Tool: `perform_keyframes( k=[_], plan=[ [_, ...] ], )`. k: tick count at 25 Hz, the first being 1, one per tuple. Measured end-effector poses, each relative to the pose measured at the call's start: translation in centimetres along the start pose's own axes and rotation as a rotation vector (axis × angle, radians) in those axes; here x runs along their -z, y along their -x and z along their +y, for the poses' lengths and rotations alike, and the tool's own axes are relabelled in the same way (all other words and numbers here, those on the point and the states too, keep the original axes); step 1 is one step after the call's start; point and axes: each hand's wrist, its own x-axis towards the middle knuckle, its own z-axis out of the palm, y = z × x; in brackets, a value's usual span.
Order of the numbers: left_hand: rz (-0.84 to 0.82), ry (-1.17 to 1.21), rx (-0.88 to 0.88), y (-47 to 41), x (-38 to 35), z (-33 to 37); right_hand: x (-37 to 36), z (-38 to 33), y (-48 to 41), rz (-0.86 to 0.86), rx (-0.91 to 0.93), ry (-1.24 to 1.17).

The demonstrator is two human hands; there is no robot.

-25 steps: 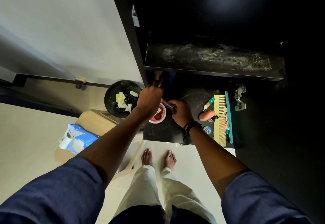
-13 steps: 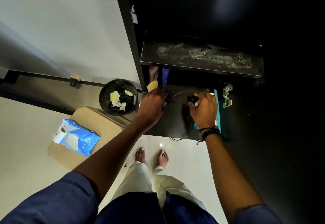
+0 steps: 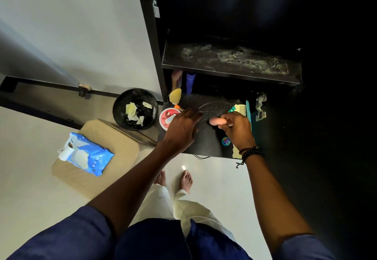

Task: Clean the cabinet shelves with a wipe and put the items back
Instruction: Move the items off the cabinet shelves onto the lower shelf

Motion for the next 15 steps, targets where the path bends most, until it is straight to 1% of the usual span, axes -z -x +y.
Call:
perform_keyframes(
  k=[4, 8, 9, 10, 13, 15],
  plan=[
    [-0.031, 0.092, 0.014, 0.1, 0.3, 0.4, 0.3, -2.5, 1.0, -0.120, 0.036, -0.241],
    [-0.048, 0.095, 0.069, 0.5, 0.7, 0.2, 0.9, -4.1, 1.6, -0.232, 0.023, -0.386],
    [-0.039, 0.103, 0.088, 0.7, 0.7, -0.1, 0.9, -3.8, 1.6, -0.244, 0.003, -0.363],
    [-0.023, 0.118, 0.116, 1.0, 0.8, -0.4, 0.8, -3.3, 1.6, -0.230, -0.023, -0.288],
    [0.069, 0.173, 0.221, 2.7, 1.0, -1.3, -0.7, -0.9, 2.5, -0.146, -0.114, 0.075],
    [0.117, 0.186, 0.252, 4.1, 0.9, -1.9, -2.5, 0.1, 4.0, -0.147, -0.187, 0.158]
  ],
)
